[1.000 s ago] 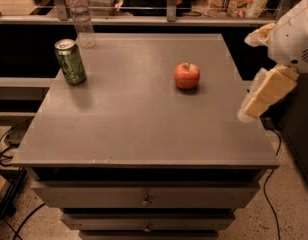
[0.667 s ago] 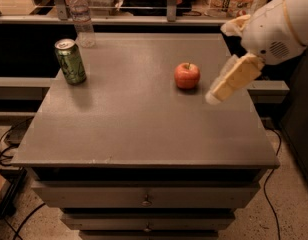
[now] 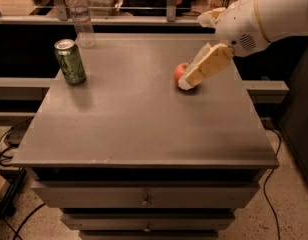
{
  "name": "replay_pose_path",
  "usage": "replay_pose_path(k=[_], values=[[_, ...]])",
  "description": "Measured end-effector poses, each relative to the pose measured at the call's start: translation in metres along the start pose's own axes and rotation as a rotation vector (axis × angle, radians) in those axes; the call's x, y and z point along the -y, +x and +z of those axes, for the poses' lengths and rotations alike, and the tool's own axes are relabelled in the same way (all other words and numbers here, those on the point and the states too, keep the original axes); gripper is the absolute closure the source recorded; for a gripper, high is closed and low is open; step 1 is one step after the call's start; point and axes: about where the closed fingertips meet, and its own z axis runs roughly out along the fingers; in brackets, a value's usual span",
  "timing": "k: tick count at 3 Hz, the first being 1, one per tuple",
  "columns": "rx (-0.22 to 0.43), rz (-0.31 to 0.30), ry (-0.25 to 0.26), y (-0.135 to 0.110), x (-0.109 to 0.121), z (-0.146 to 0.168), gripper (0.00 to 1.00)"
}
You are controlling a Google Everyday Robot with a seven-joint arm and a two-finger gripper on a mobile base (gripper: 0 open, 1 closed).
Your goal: Knock water bottle over
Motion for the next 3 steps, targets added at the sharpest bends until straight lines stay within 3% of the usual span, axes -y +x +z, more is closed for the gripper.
replay_pose_path(k=[3], values=[[0.163, 0.064, 0.126, -0.04, 0.057, 0.102, 0.0]])
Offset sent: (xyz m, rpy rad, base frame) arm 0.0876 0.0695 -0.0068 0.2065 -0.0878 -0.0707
